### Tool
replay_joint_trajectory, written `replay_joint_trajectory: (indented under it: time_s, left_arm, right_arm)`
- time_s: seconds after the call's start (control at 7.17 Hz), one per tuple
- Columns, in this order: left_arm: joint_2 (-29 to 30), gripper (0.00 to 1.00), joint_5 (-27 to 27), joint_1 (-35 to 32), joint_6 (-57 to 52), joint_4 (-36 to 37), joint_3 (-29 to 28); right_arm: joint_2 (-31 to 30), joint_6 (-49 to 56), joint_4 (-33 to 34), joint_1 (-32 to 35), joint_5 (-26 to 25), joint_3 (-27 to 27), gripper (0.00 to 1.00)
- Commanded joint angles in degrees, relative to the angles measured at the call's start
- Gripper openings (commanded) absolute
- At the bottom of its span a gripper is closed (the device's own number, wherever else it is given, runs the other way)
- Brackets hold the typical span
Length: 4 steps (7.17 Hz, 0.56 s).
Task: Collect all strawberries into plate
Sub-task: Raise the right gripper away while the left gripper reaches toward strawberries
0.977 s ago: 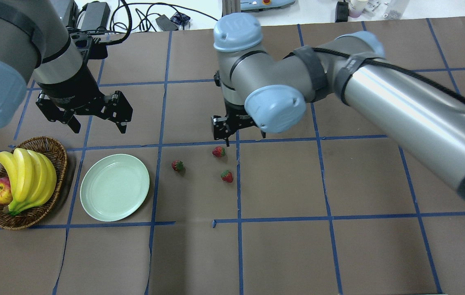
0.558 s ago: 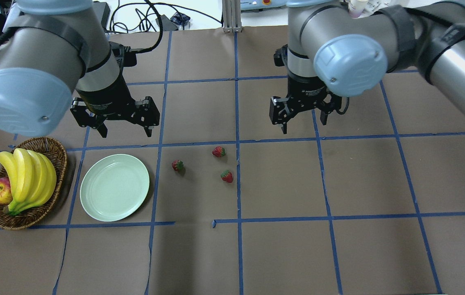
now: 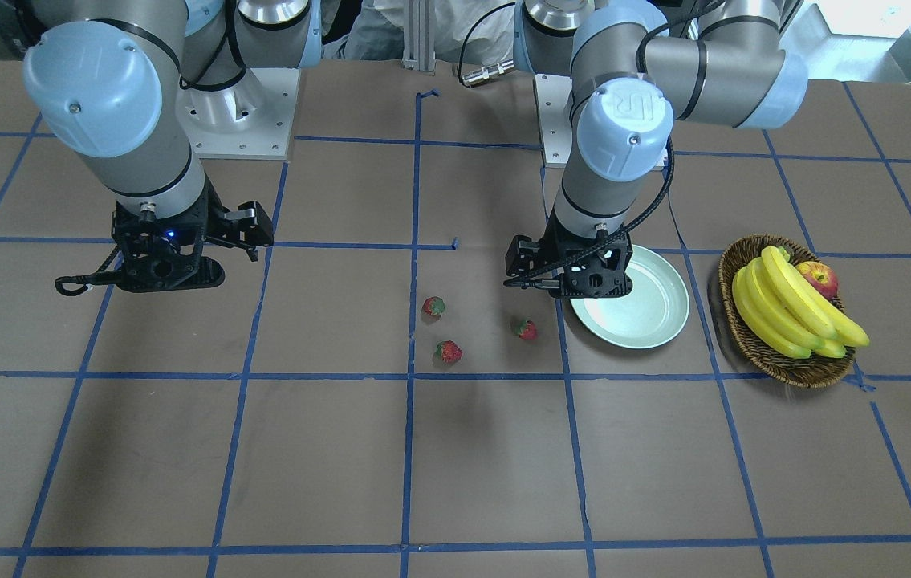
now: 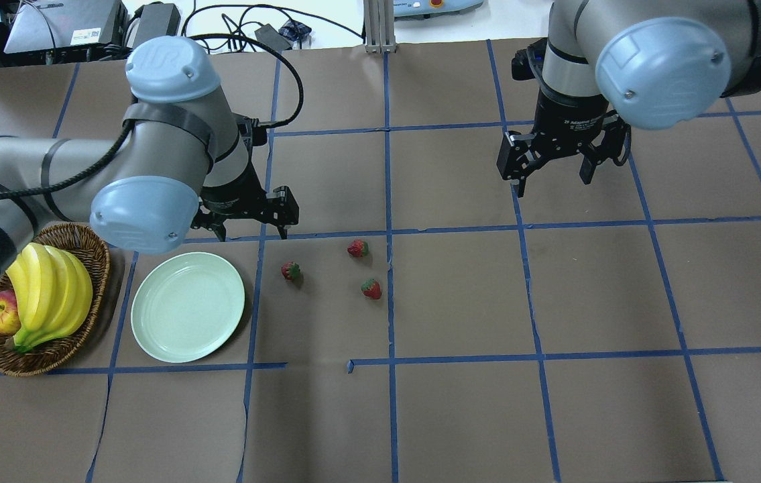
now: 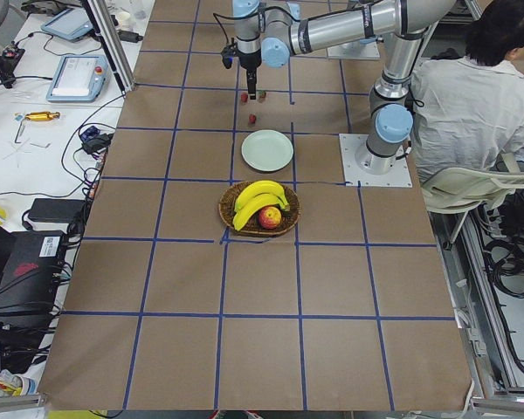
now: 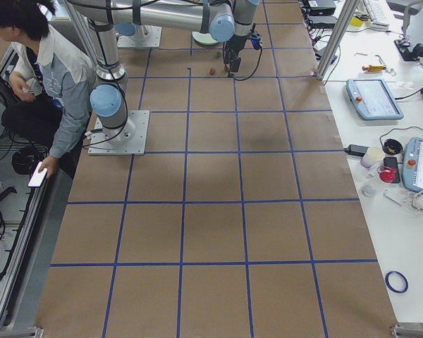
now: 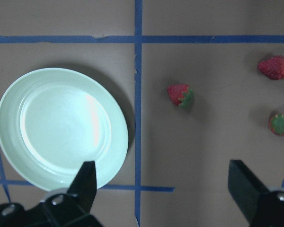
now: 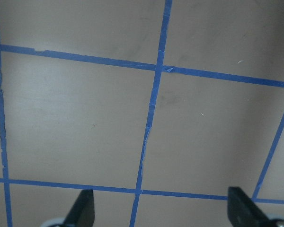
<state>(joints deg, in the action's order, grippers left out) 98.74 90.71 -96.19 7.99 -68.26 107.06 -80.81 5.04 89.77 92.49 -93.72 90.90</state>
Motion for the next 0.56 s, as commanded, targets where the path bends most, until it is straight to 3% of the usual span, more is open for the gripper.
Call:
replay_joint_trajectory:
  time_s: [0.0,0.42]
  left_arm:
    - [6.0,1.00,-1.8,0.0,0.6,6.0,1.6]
    - [12.5,0.92,-1.9,0.0,4.7,11.5,1.6]
  right_arm:
    - [-0.1,1.4,0.0,-2.9,0.3,0.6,1.00]
    - [0.6,1.4,0.7,-3.2,0.6,1.8,1.00]
